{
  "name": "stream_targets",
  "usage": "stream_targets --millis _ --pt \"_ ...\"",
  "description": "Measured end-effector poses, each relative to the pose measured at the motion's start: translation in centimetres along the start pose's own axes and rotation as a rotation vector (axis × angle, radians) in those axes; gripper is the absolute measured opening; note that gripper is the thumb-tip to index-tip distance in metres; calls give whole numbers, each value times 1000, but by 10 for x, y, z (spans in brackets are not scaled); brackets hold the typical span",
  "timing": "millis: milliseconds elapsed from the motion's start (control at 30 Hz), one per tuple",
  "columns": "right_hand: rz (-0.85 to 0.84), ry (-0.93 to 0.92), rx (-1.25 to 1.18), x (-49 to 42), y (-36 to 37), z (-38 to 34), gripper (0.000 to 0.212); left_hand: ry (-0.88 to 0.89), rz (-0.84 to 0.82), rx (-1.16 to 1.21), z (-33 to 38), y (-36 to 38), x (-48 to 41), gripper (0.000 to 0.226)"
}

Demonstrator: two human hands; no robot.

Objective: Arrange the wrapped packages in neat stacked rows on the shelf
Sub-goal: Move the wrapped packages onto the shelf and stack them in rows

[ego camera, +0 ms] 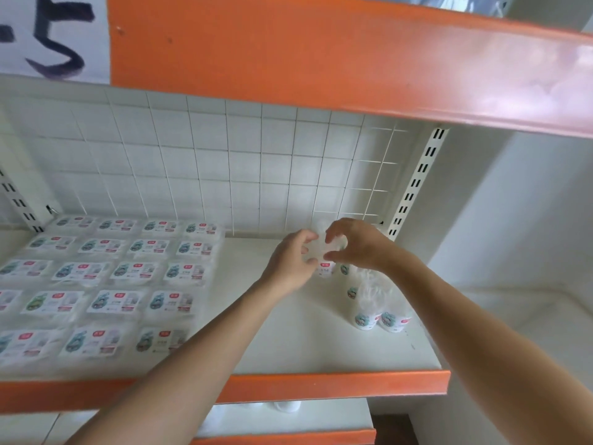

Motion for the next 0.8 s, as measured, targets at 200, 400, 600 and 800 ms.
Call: stream_targets --millis 200,400,600,800 --pt "-14 -69 121 -6 19 15 28 93 -99 -299 2 18 -7 33" --pt "181 -42 149 -1 -5 39 25 163 -120 -450 7 27 -6 42" --pt "-6 96 201 1 6 67 38 148 -125 -398 4 29 -8 43" --pt "-18 95 166 1 11 70 37 134 -142 -330 2 36 -9 44"
Point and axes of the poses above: each hand's wrist, its own x-axis away from the middle knuckle, its own y-axis out of the palm, z = x × y, the point moved 6 cm from there along -x, towards the middle knuckle, and after that the axes turned 2 degrees about -z, right-handed, at the moved point
